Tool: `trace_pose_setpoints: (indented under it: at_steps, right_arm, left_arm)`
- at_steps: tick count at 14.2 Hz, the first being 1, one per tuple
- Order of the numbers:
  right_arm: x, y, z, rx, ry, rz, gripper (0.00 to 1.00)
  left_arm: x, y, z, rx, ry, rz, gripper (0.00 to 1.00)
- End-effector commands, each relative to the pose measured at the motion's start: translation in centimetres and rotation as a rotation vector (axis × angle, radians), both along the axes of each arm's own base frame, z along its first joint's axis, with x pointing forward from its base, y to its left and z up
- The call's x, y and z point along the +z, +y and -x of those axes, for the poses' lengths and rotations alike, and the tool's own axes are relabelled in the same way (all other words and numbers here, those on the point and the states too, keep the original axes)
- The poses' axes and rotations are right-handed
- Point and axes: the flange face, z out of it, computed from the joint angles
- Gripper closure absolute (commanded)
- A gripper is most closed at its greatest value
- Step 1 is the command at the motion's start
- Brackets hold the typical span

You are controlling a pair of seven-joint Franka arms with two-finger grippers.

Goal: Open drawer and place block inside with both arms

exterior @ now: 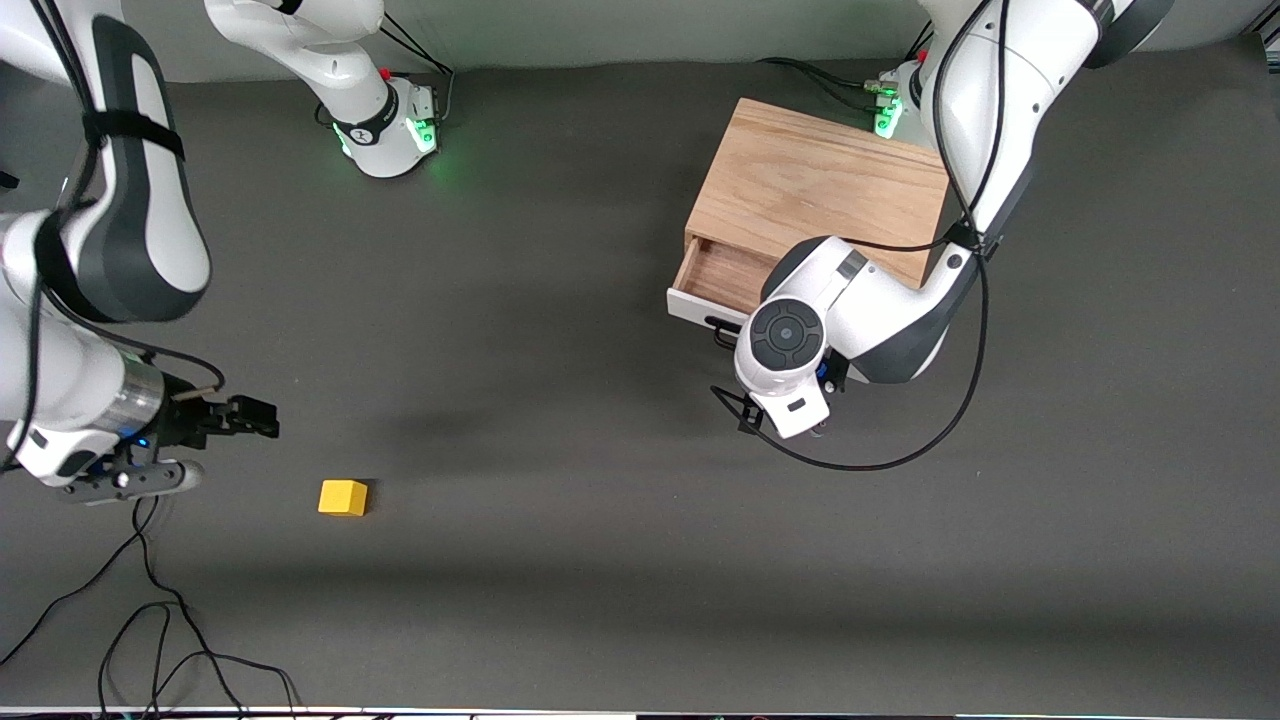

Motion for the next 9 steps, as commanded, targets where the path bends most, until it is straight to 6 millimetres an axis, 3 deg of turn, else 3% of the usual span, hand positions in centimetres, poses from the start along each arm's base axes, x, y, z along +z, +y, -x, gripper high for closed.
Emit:
trace_pose_setpoints:
  at_steps: [1, 5, 9]
  right_arm:
    - [-6.7, -1.5, -1.4, -0.010, -0.018, 0.003, 0.00]
    - [-14.1, -1.1, -2.7, -0.090, -0.030, -0.064, 0.00]
    - [-17.9, -0.6, -3.0, -0.086, -0.044, -0.058, 0.00]
  left_arm:
    - [0.3, -1.6, -2.4, 0.048, -0.081, 0.006, 0.00]
    - [0.5, -2.0, -4.1, 0.072, -0.122, 0.010, 0.00]
    - [1.3, -2.2, -4.9, 0.079, -0.153, 0.034, 0.00]
